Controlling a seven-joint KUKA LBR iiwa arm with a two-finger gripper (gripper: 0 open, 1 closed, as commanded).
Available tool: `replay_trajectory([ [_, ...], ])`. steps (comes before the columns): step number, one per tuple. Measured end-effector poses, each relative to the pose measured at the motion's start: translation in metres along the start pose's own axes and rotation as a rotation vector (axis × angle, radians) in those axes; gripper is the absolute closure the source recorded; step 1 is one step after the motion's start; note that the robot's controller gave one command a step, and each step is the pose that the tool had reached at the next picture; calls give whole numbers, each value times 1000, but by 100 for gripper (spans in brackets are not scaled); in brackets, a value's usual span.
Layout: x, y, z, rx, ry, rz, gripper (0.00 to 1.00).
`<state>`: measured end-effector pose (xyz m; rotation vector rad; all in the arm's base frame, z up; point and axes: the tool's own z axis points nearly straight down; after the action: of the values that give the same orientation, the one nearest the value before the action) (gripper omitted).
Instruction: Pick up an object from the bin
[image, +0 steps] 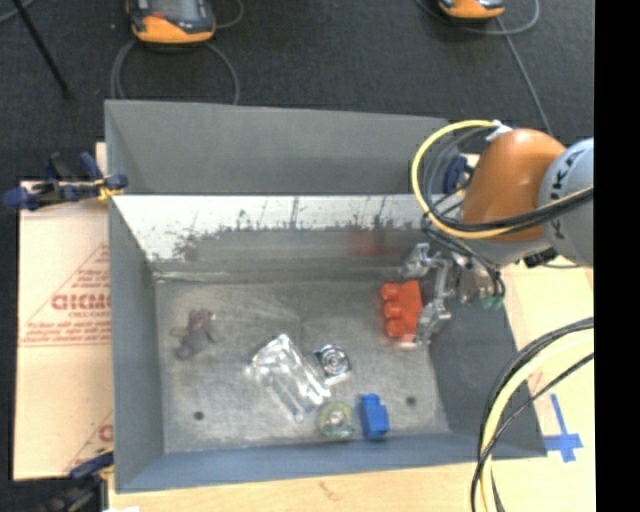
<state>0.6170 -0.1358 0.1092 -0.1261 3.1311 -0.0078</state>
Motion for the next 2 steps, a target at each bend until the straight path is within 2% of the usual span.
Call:
replay_trajectory([
  [1,-14,-4,14,-1,-14,-177,0],
  [2,-23,-12,18,1,-21,-423,0],
])
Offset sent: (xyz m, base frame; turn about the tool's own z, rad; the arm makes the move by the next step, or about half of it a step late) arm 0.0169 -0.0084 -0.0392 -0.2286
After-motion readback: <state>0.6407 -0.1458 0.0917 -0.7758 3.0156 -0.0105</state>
